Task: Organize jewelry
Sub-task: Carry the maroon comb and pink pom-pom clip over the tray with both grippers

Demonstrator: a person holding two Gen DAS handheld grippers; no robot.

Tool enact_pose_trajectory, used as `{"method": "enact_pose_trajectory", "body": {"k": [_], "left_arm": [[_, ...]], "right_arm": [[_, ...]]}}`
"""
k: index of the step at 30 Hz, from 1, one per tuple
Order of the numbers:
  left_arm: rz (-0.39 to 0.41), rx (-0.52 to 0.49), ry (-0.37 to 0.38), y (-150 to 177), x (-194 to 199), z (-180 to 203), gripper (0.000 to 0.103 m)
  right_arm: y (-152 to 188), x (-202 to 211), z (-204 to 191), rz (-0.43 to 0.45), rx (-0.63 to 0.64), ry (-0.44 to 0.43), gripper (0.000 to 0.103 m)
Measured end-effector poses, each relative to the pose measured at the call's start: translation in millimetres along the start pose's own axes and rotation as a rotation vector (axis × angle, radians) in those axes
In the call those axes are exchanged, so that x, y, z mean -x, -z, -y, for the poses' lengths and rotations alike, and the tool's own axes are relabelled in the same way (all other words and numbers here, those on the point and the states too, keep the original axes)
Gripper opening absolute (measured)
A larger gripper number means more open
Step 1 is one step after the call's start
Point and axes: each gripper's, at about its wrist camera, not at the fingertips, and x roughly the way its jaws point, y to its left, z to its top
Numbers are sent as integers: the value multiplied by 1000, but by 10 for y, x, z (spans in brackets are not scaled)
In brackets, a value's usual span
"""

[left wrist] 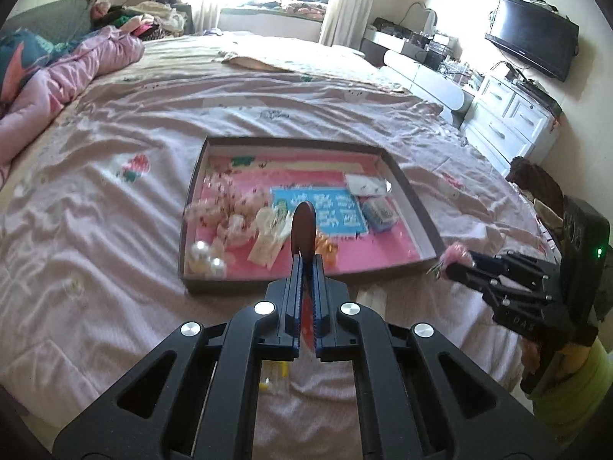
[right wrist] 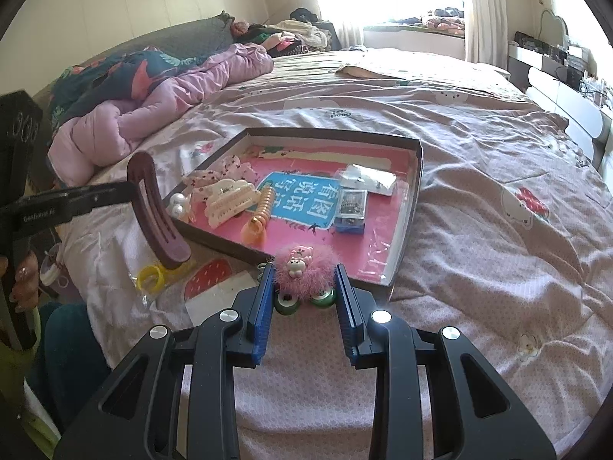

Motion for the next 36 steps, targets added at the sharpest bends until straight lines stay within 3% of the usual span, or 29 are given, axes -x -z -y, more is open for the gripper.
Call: {"method": "enact_pose_trajectory", "body": {"k": [17,36], "left_arm": [[23,-31,40,-596,-329,111,1],[-33,-42,78,-765,-901,238,1]], "right_arm": [[-406,-68,156,56,-3,56,29],[-513,-299,381,45,-42,101,29]]}}
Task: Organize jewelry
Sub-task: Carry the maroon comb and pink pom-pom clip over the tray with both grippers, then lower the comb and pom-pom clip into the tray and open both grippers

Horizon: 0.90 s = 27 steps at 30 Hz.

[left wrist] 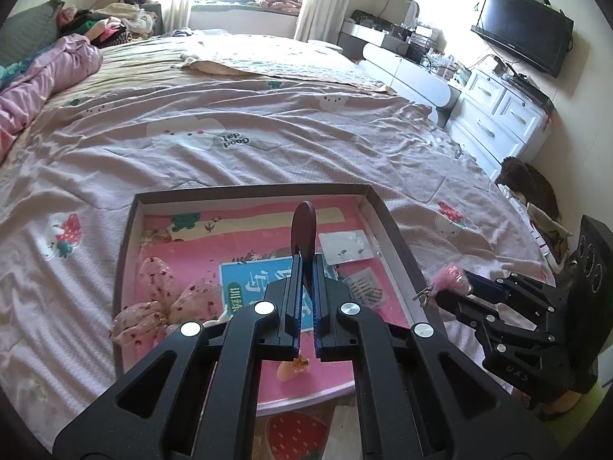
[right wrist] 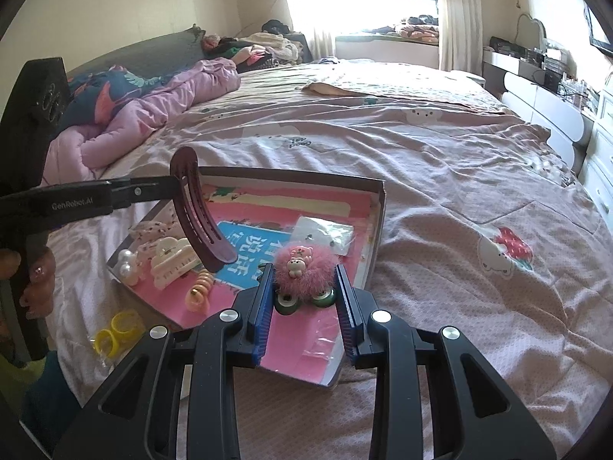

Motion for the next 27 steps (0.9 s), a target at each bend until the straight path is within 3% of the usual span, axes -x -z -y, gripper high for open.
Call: {"method": "enact_pose_trajectory", "body": {"k": [13,27], "left_arm": [[9,22,41,21,-238,6,1],[-2,51,36,103,-400,-169,1]], "right_arm": [[70,-147,69,-27,-23,2,29],[180,-297,-1,-78,-12,-19,29]]}}
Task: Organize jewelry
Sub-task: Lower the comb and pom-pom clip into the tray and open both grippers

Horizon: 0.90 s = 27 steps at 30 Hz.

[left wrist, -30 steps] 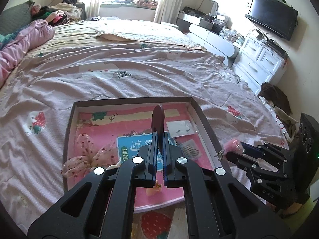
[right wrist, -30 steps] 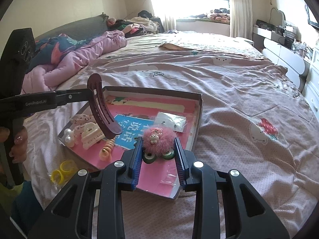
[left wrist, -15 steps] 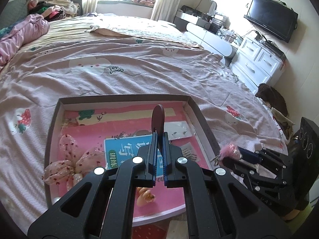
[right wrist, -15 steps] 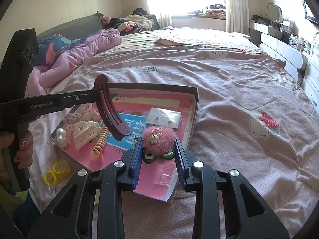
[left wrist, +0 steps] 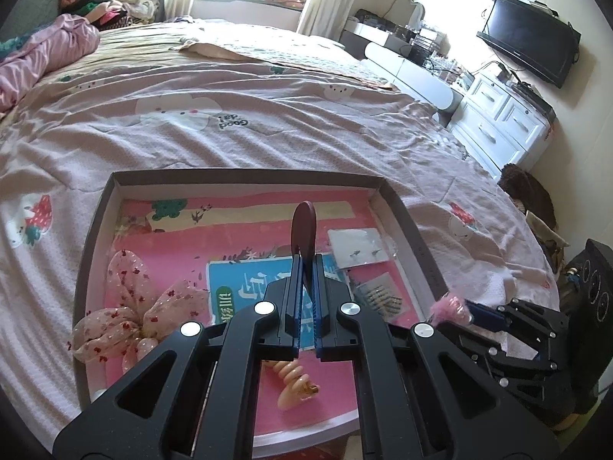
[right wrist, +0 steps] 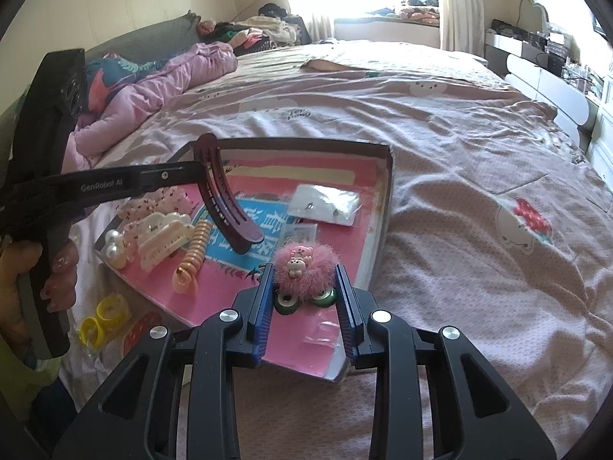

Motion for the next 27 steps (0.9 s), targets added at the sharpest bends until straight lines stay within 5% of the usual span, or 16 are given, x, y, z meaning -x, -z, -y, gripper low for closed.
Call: {"method": "enact_pose_trajectory", "body": {"k": [20,27], "left_arm": [[-30,26,-58,126,-50,-259,3],[-48,24,-72,170,-56,-268,3]], "right_arm": [[151,-226,-175,-96,32,-16,32],[154,-76,-166,-73,25,-2,45]]}}
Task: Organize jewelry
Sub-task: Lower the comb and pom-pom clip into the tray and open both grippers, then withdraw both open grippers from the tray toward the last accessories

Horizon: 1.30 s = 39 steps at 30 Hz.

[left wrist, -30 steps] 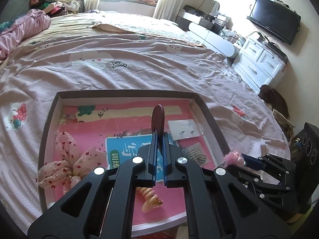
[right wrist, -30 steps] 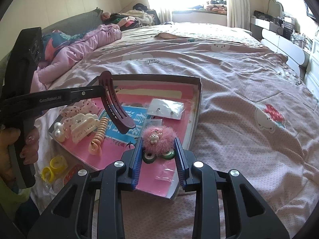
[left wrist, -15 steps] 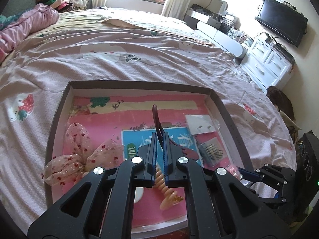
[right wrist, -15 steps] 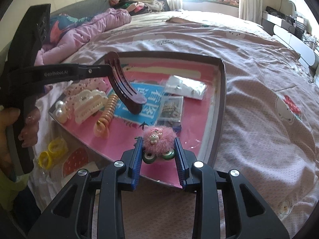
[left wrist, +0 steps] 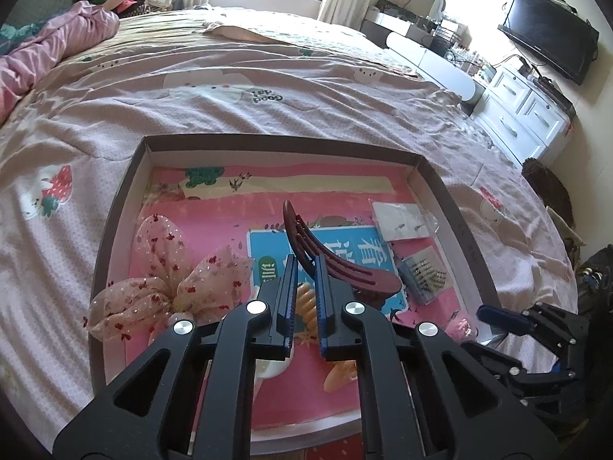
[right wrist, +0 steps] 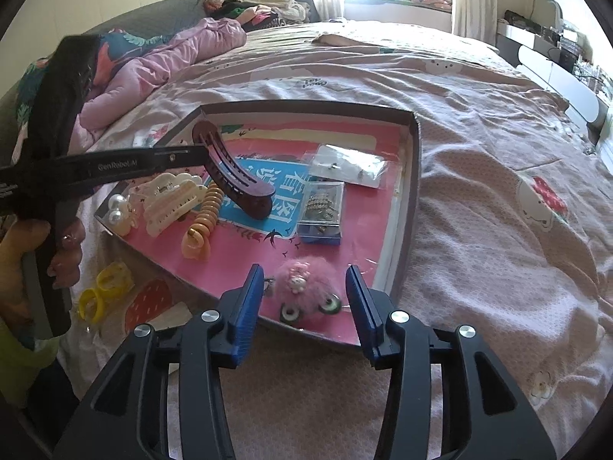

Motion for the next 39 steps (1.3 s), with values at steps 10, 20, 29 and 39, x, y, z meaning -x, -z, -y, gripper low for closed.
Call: {"method": "enact_pose_trajectory", "body": {"k": [10,20,29,39], "left_arm": [[14,-6,-16,81,184,-19,37],[94,9,-51,212,668,-131,59],[105,45,-82,451,968,-260,72],[66,27,-125,818,1102,-315,73]], "right_arm": [[11,307,-44,66,-3,11,68],[51,465,-228,90,24,-17,75],[112,496,-430,86,54,-53,76],[229,354,-689,27,81,-103,76]]}}
